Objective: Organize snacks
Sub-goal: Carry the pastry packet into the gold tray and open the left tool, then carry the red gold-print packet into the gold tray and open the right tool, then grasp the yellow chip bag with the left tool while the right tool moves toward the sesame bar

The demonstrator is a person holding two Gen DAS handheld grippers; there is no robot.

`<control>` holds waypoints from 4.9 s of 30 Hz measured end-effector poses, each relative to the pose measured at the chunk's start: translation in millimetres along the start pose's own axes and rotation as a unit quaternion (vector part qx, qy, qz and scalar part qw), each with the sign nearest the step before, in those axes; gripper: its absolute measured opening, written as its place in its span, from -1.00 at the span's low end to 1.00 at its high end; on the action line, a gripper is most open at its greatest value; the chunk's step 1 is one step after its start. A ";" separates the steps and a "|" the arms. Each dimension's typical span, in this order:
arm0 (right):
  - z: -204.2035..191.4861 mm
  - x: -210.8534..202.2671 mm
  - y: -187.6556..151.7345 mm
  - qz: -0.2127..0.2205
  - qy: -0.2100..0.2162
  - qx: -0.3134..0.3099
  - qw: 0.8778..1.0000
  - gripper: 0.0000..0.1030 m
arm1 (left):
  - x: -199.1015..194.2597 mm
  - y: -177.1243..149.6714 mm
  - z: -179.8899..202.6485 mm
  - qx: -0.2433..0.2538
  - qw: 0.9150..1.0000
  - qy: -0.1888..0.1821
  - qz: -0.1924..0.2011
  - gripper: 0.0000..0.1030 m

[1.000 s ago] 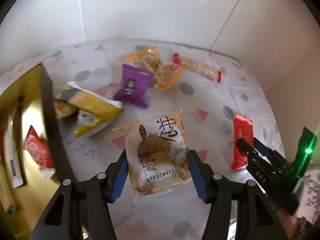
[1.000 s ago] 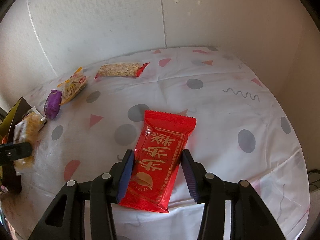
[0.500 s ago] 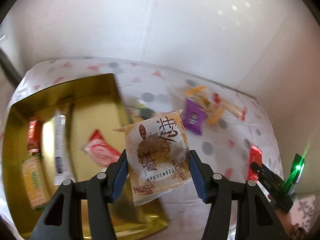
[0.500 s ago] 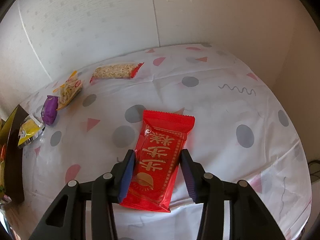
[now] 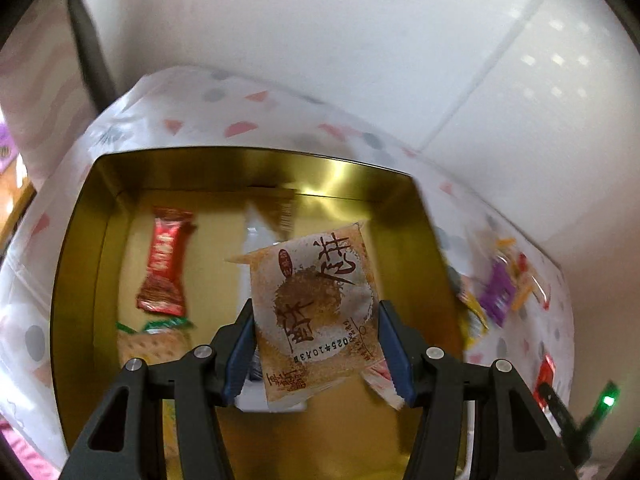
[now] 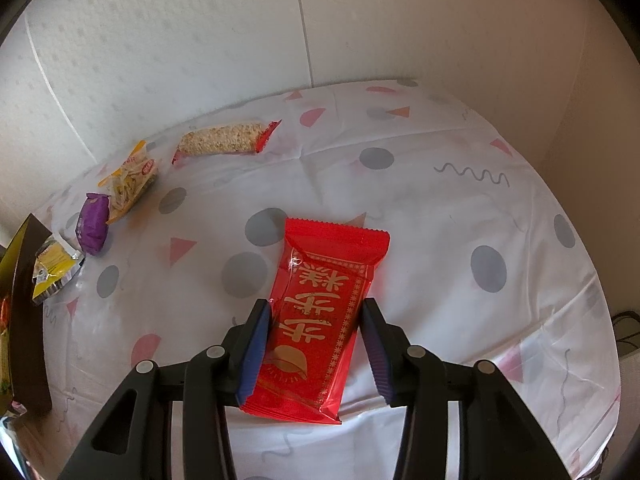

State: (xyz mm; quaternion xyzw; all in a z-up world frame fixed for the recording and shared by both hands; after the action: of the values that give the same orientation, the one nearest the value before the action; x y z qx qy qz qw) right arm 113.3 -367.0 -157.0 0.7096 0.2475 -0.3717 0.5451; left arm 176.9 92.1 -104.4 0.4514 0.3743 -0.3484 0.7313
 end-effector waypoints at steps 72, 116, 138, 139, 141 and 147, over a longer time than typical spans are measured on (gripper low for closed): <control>-305.9 -68.8 3.0 -0.007 0.240 -0.231 0.943 -0.16 | -34.0 -71.3 -10.6 0.069 0.996 0.049 -0.013 0.41; -319.3 -22.2 42.0 -0.024 0.220 -0.162 0.962 -0.12 | -35.3 -74.1 -3.8 0.074 0.996 0.044 -0.020 0.41; -282.6 42.1 46.0 -0.105 0.189 -0.184 0.959 -0.04 | -47.4 -90.8 19.8 0.083 0.995 0.041 -0.019 0.46; -284.9 47.5 45.6 -0.111 0.183 -0.186 0.959 -0.04 | -48.9 -91.1 18.3 0.081 0.996 0.042 -0.018 0.46; -287.5 53.2 44.4 -0.110 0.171 -0.200 0.958 -0.04 | -51.3 -91.9 14.5 0.078 0.996 0.046 -0.016 0.46; -271.3 44.6 28.0 -0.095 0.157 -0.240 0.953 -0.23 | -49.7 -91.5 18.3 0.071 0.996 0.047 -0.018 0.46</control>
State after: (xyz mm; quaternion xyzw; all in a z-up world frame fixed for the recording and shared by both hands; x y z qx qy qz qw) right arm 231.1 -117.5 -140.9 0.5806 0.4778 -0.2358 0.6156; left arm 80.0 51.7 -92.3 0.5117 0.3907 -0.3652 0.6724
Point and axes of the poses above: each gripper's, at about its wrist camera, not at the fingertips, and x roughly the way its jaws point, z to its right, y to its top, the point moved 4 cm from there along x, roughly the way its jaws point
